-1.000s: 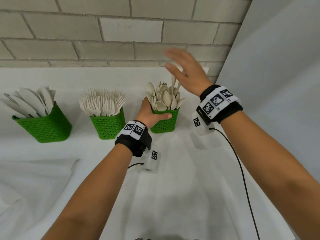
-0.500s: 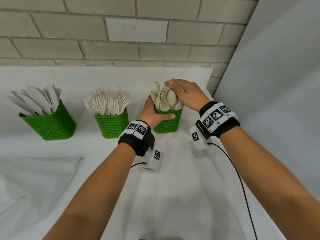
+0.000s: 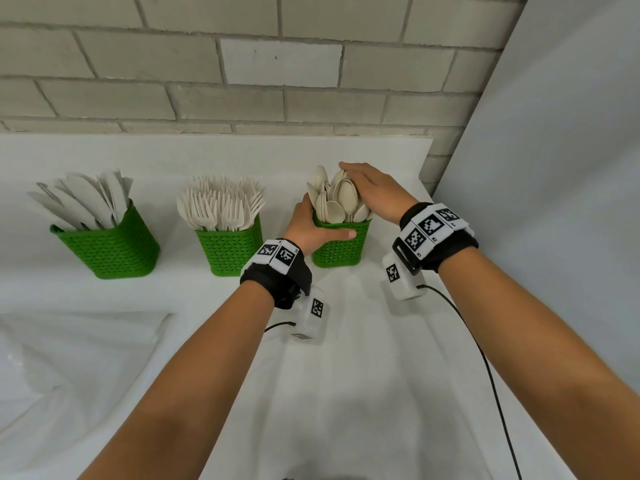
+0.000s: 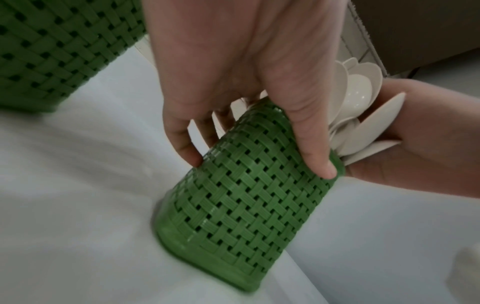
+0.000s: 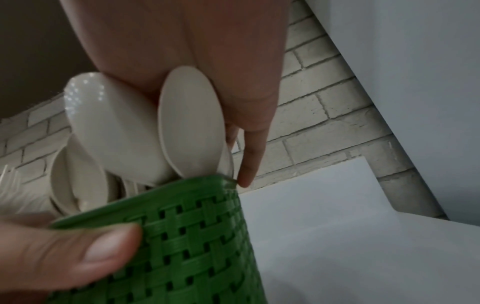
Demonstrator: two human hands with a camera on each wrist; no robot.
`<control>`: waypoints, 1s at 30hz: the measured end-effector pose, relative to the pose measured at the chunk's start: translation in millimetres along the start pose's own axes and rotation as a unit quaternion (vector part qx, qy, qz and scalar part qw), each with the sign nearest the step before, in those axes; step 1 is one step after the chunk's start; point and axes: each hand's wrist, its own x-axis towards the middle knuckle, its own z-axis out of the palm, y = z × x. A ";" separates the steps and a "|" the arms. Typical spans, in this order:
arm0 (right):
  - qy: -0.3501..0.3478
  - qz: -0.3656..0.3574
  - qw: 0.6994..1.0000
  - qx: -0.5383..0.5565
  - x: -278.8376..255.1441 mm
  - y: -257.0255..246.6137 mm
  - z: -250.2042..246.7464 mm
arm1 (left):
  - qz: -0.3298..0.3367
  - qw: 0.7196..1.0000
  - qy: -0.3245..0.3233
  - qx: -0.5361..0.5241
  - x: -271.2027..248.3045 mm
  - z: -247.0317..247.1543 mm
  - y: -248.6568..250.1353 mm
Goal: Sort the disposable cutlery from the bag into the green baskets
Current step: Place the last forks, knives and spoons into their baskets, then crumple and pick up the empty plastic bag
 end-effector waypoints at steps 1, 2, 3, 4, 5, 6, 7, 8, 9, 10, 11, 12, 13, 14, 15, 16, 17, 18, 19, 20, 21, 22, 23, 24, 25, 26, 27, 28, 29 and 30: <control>-0.005 0.003 1.000 0.002 -0.5 0.3 -0.3 | -0.004 1.000 -0.004 0.002 -2.5 0.1 0.9; -0.012 0.008 1.000 0.007 -1.6 0.0 -1.3 | -0.011 1.000 -0.006 0.005 -5.6 -0.3 2.5; -0.016 0.010 1.000 0.015 -3.3 -0.6 -2.6 | -0.025 1.000 -0.009 0.012 -8.1 -0.7 3.7; -0.012 0.008 1.000 0.022 -6.2 -2.1 -4.8 | -0.046 0.998 -0.016 0.027 -11.9 -2.2 6.6; 0.002 -0.002 1.000 0.028 -9.4 -4.3 -8.1 | -0.069 0.996 -0.026 0.043 -17.8 -4.7 10.9; 0.031 -0.017 0.999 0.028 -13.4 -8.2 -12.2 | -0.084 0.994 -0.037 0.058 -25.0 -8.7 15.6; 0.074 -0.036 0.996 0.019 -18.1 -13.9 -16.6 | -0.091 0.992 -0.045 0.073 -32.2 -14.2 18.4; 0.125 -0.061 0.990 0.004 -23.8 -21.8 -20.7 | -0.093 0.991 -0.053 0.083 -41.9 -21.3 22.4; 0.171 -0.092 0.981 -0.008 -29.9 -31.9 -23.3 | -0.085 0.991 -0.053 0.085 -54.9 -30.2 27.8; 0.205 -0.124 0.971 -0.003 -36.9 -44.2 -24.0 | -0.071 0.994 -0.044 0.074 -72.2 -41.5 35.4; 0.219 -0.153 0.963 0.017 -44.9 -58.1 -22.7 | -0.053 0.997 -0.030 0.050 -90.5 -54.9 43.6; 0.212 -0.182 0.959 0.044 -53.8 -73.2 -18.7 | -0.038 0.999 -0.006 0.017 -109.1 -70.4 50.7; 0.194 -0.209 0.956 0.070 -63.9 -88.9 -11.3 | -0.026 0.999 0.023 -0.021 -126.7 -88.0 55.4; 0.168 -0.234 0.953 0.090 -74.8 -104.2 0.6 | -0.019 0.997 0.056 -0.056 -143.7 -106.6 58.2; 0.134 -0.255 0.952 0.103 -84.6 -118.7 17.1 | -0.018 0.992 0.097 -0.079 -160.2 -126.5 57.2; 0.090 -0.267 0.954 0.107 -92.1 -131.0 38.6 | -0.021 0.985 0.143 -0.089 -176.6 -147.3 53.2; 0.038 -0.268 0.958 0.100 -97.9 -141.2 62.6 | -0.025 0.978 0.190 -0.088 -191.9 -167.9 46.5; -0.023 -0.260 0.962 0.081 -101.9 -149.7 88.6 | -0.032 0.969 0.232 -0.080 -206.7 -187.4 37.6; -0.087 -0.247 0.964 0.052 -104.6 -156.9 115.6 | -0.041 0.960 0.270 -0.065 -221.2 -205.7 26.5; -0.148 -0.232 0.961 0.018 -106.0 -163.3 140.8 | -0.049 0.951 0.302 -0.043 -235.3 -221.5 15.4; -0.201 -0.211 0.956 -0.014 -105.8 -168.9 164.4 | -0.053 0.942 0.332 -0.016 -248.6 -235.0 4.6; -0.238 -0.190 0.952 -0.038 -105.0 -174.8 185.6 | -0.052 0.931 0.361 0.012 -260.6 -247.3 -6.5; -0.257 -0.172 0.949 -0.055 -103.9 -181.2 204.4 | -0.048 0.919 0.389 0.046 -271.0 -258.4 -17.9; -0.266 -0.155 0.949 -0.065 -102.8 -187.7 220.9 | -0.051 0.905 0.414 0.088 -279.7 -269.0 -29.4; -0.269 -0.139 0.950 -0.075 -101.5 -193.7 235.7 | -0.063 0.888 0.435 0.135 -285.7 -280.2 -42.4; -0.267 -0.124 0.951 -0.089 -99.0 -197.7 249.1 | -0.083 0.873 0.448 0.174 -288.8 -290.7 -54.5; -0.265 -0.110 0.952 -0.106 -96.5 -201.0 261.2 | -0.115 0.866 0.445 0.196 -290.0 -301.1 -65.9; -0.264 -0.095 0.952 -0.122 -94.6 -203.4 272.0 | -0.154 0.871 0.426 0.190 -289.9 -310.3 -75.4; -0.265 -0.076 0.952 -0.136 -93.6 -204.8 282.0 | -0.196 0.884 0.392 0.163 -288.6 -318.1 -83.2; -0.265 -0.059 0.951 -0.150 -94.0 -205.1 290.2 | -0.232 0.900 0.348 0.122 -287.2 -322.7 -89.3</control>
